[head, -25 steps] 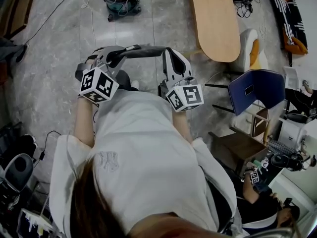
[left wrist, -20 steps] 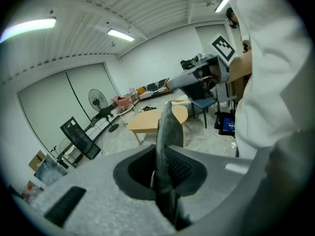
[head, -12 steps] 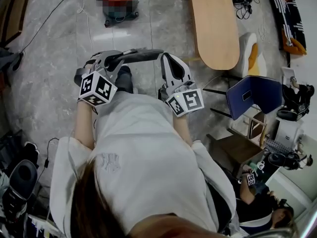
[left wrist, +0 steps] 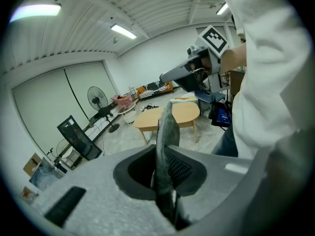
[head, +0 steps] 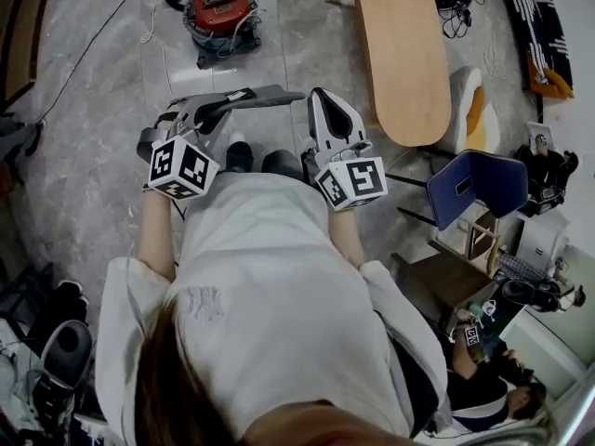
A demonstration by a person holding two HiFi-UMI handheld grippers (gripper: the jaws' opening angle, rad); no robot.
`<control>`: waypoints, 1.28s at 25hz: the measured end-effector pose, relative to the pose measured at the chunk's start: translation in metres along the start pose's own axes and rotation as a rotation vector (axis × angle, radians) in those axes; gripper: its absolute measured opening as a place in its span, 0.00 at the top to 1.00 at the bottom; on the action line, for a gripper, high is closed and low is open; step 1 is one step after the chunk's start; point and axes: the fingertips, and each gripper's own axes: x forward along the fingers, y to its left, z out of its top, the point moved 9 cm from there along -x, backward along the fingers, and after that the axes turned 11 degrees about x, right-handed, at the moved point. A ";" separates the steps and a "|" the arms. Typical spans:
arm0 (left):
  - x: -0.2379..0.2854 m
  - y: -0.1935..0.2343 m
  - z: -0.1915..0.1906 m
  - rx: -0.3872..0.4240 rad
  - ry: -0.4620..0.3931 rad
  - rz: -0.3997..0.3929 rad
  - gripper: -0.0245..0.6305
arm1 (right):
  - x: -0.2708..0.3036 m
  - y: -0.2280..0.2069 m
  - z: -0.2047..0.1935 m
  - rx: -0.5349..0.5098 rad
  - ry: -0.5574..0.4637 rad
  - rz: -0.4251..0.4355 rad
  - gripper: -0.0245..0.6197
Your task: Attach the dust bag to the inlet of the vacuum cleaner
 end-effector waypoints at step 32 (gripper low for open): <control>0.103 0.129 -0.033 -0.191 0.200 0.100 0.90 | 0.194 -0.152 0.065 -0.096 0.115 0.169 0.96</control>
